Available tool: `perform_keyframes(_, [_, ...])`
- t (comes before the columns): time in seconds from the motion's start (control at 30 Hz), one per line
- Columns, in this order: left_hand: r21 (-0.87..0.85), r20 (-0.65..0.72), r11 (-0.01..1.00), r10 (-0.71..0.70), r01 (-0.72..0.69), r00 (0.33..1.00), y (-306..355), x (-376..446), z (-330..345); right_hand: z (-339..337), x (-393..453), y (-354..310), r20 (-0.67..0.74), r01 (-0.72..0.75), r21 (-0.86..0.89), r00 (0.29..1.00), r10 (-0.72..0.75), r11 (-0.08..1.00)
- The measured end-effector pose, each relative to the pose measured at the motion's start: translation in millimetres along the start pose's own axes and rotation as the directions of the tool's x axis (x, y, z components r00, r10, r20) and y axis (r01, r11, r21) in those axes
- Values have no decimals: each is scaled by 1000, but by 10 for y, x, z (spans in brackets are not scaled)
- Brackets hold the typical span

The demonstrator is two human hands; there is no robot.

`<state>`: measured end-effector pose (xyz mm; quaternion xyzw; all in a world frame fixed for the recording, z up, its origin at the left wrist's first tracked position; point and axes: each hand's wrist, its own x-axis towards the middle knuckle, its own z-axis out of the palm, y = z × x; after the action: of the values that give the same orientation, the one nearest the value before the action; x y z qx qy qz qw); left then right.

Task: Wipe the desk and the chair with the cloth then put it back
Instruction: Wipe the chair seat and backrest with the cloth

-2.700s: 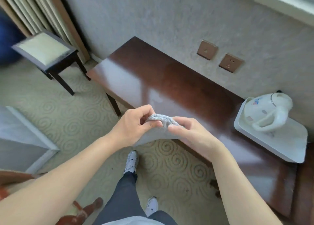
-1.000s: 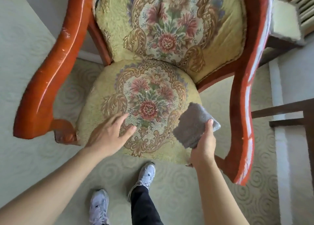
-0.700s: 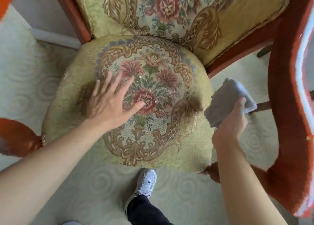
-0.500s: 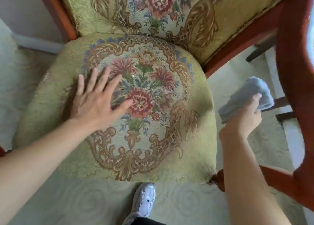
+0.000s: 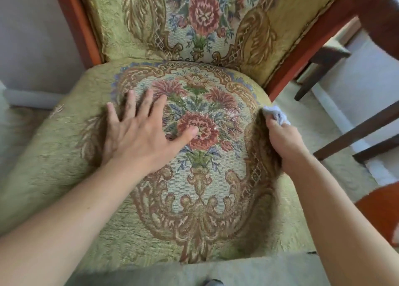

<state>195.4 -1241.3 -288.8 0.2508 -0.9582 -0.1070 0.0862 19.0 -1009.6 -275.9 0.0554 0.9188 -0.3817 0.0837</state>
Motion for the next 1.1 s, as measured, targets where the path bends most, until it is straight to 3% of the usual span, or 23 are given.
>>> perform_keyframes(0.1, [-18, -4, 1000, 4, -4, 1000, -11, -11, -3, 77, -91, -113, 40, 62, -15, 997, -61, 998])
perform_keyframes(0.2, [-24, 12, 1000, 6, -5, 1000, -6, 5, 1, 265, -265, -317, 79, 191, -160, 980, -180, 968])
perform_keyframes(0.3, [-23, 2, 1000, 1, -1, 1000, -21, 41, 27, 499, -430, -582, 186, 446, -324, 895, -406, 834])
perform_keyframes(0.4, [-23, -32, 1000, 1, -1, 1000, -24, 55, 53, 688, -420, -915, 350, 578, -326, 809, -472, 748])
perform_keyframes(0.53, [-39, -48, 999, -9, 7, 999, -20, 56, 53, 834, -410, -1232, 488, 633, -234, 733, -474, 738])
perform_keyframes(0.73, [-28, -14, 1000, -11, 10, 1000, -31, 68, 48, 656, -530, -923, 600, 765, -225, 596, -533, 603])
perform_keyframes(0.97, [-56, 15, 998, 23, -22, 1000, -62, 70, 31, 220, -753, -335, 574, 831, -153, 516, -636, 535])
perform_keyframes(1.03, [-58, 18, 998, 27, -26, 999, -74, 68, 28, 65, -836, -200, 582, 810, -104, 521, -625, 577])
perform_keyframes(1.1, [-59, 16, 998, 26, -25, 1000, -73, 78, 32, -116, -902, -82, 559, 712, -62, 606, -567, 699])
